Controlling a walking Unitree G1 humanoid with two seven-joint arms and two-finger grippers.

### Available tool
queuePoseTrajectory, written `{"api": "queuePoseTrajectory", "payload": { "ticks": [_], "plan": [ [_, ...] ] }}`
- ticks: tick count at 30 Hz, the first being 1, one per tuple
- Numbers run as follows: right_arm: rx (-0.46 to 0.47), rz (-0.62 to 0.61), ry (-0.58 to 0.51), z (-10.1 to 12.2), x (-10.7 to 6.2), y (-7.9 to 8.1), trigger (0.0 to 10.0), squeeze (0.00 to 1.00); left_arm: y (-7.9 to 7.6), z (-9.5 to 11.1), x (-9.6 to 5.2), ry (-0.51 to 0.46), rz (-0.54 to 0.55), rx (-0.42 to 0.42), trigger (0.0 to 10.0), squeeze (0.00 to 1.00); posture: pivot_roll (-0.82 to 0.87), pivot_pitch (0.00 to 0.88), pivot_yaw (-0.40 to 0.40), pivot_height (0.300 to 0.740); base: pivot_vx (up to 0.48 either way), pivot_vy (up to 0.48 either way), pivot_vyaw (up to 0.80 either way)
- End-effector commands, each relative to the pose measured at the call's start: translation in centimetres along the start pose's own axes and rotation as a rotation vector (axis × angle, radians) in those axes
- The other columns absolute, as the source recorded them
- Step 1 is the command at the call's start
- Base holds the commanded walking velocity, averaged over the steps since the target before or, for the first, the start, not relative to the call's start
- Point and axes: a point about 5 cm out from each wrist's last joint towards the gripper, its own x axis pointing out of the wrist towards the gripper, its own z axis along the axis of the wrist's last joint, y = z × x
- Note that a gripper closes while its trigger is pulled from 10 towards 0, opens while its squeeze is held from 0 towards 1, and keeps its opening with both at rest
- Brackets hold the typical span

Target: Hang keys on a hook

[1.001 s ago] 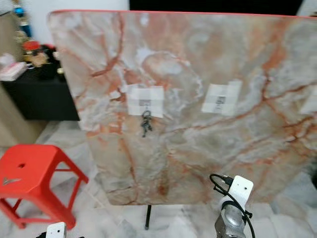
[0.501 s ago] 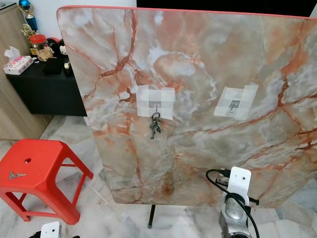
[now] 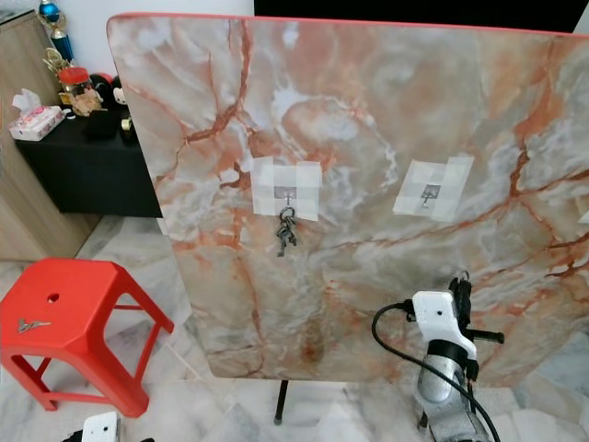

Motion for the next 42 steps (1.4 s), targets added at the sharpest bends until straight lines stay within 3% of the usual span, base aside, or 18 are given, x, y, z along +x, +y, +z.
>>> {"api": "queuePoseTrajectory", "payload": {
  "ticks": [1, 12, 23, 31, 42],
  "plan": [
    [-0.032, -0.027, -0.055, 1.0, 0.6, -0.3, 10.0, 0.00, 0.3, -0.4, -0.2, 0.019, 0.001, 0.012, 10.0, 0.00, 0.14, 0.000, -0.035, 0.740, 0.000, 0.000, 0.00],
    [-0.118, -0.012, -0.240, 5.2, 2.2, 0.3, 10.0, 0.00, 0.8, -0.9, -0.4, 0.024, 0.011, 0.007, 10.0, 0.00, 0.15, 0.000, -0.045, 0.740, 0.000, 0.000, 0.00],
    [-0.109, -0.033, -0.251, 6.3, 2.8, 0.2, 10.0, 0.00, 1.1, -1.4, -0.6, 0.046, 0.014, 0.012, 10.0, 0.00, 0.15, 0.000, -0.047, 0.740, 0.000, 0.000, 0.00],
    [-0.128, -0.033, -0.291, 7.3, 3.3, 0.2, 10.0, 0.00, 0.5, -0.8, -0.3, 0.041, 0.007, 0.015, 10.0, 0.00, 0.15, 0.000, -0.052, 0.740, 0.000, 0.000, 0.00],
    [-0.132, -0.019, -0.252, 7.4, 3.6, 0.6, 10.0, 0.00, 0.5, -0.6, -0.3, 0.020, 0.003, 0.012, 10.0, 0.00, 0.16, 0.000, -0.053, 0.740, 0.000, 0.000, 0.00]
  ]
}}
